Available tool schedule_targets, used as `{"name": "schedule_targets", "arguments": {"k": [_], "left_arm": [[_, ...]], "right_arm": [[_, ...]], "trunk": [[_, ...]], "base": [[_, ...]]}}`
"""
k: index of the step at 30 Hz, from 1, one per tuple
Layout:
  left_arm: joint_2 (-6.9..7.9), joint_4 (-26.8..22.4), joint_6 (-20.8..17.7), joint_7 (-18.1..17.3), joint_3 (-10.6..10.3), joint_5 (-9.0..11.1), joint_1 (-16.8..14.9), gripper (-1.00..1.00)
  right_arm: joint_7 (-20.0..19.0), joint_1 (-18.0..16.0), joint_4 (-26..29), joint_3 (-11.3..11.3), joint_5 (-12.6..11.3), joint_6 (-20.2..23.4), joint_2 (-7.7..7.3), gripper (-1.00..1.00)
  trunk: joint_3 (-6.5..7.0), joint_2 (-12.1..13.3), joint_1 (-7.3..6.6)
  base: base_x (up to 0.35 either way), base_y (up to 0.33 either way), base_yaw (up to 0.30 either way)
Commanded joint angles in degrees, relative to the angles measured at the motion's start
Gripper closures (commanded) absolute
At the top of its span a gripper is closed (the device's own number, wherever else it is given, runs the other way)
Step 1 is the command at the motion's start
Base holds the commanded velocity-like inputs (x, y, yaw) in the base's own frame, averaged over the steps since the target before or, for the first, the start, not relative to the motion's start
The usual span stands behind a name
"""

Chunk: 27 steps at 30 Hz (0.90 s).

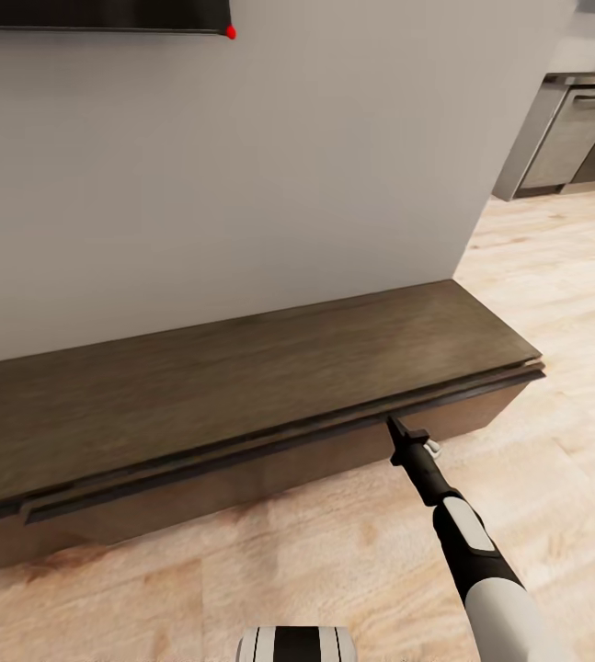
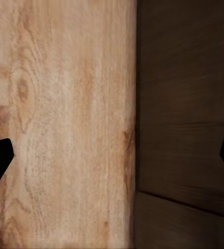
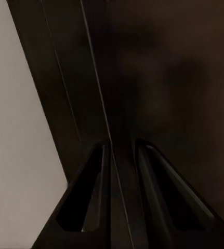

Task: Place each of the two pumpkins and all three candles from the living room inside a cabinet in the living room (use any cabinet), then make sure every cabinet is closed, and position the cauldron so it is next to a table in the living room.

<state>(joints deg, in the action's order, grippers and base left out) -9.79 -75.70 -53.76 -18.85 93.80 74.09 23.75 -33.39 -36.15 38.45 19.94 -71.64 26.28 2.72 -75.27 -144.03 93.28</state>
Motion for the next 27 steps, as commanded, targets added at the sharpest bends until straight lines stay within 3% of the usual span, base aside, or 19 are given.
{"name": "schedule_targets", "arguments": {"k": [1,20,27], "left_arm": [[0.01,0.11,-0.20,-0.31,0.07,-0.26,-0.01,-1.00],[0.05,0.49,-0.14,-0.24,0.07,-0.26,-0.01,-1.00],[0.09,0.55,-0.14,-0.25,0.07,-0.26,-0.01,-1.00]], "right_arm": [[-0.55,-0.06,0.13,-0.07,-1.05,1.21,0.09,1.00],[-0.54,-0.06,0.13,0.01,-1.05,1.23,0.07,1.00],[-0.54,-0.06,0.13,-0.01,-1.05,1.23,0.06,1.00]], "trunk": [[-0.02,-0.02,-0.03],[-0.02,-0.02,-0.03],[-0.02,-0.02,-0.03]], "base": [[-0.070,0.000,0.000],[-0.050,-0.028,0.000],[-0.202,-0.002,0.000]]}}
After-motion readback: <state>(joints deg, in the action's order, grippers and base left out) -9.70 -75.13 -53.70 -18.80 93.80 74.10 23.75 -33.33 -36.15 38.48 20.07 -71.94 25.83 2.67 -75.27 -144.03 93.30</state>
